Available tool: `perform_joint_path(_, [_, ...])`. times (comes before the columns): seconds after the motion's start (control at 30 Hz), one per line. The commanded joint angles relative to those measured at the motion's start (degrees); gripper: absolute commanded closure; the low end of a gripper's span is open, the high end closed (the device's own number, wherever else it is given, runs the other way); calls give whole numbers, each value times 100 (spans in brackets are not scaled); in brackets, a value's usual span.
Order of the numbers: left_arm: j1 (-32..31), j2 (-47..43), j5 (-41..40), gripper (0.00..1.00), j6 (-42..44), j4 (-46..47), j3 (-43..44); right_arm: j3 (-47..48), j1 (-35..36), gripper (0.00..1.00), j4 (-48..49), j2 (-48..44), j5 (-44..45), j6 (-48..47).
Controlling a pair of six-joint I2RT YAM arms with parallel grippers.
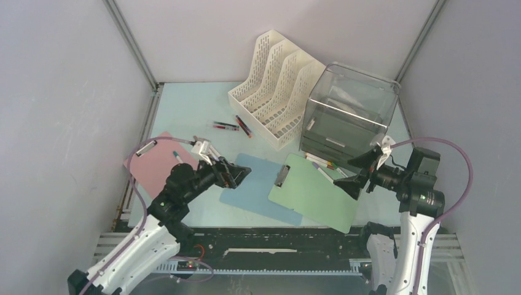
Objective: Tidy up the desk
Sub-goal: Pick up the folder from the center of the board.
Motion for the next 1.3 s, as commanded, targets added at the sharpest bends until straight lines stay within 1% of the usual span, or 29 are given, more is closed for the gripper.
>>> perform_joint_path(0.0, [-500, 694, -1057, 0, 301, 837, 77, -108, -340, 0, -1122, 168, -934, -2147])
perform_joint_path(0.1, [-976, 1236, -1818, 0, 689, 797, 261, -348, -596, 0, -1194, 286, -1065, -2552])
perform_joint_path(0.17, [-1193, 1507, -2176, 0, 926, 701, 405, -369, -633, 0, -1145, 353, -900, -2559])
perform_joint_path(0.23, [-1303, 1736, -2357, 0, 1067, 685, 491, -374, -639, 0, -1050, 418, -780, -2481])
perform_joint_path(0.53, [-1410, 2708, -2404, 1, 867, 1368, 484, -457, -630, 0, -1065, 679, -357, -2694])
perform_joint_path(0.7, [-1423, 3051, -2326, 1, 851, 1459, 546, -465, -637, 0, -964, 781, -112, -2624])
perform_joint_path(0.93, [-1423, 3349, -2501, 0, 947, 978, 857, -552, -843, 0, -893, 925, -67, -2647])
perform_joint_path(1.1, [-1419, 3496, -2583, 0, 760, 731, 966, -594, -1264, 0, -998, 942, -234, -2840])
perform_joint_path(1.27, [-1419, 3483, -2552, 0, 959, 492, 1109, -752, -1687, 0, -874, 897, -417, -2854])
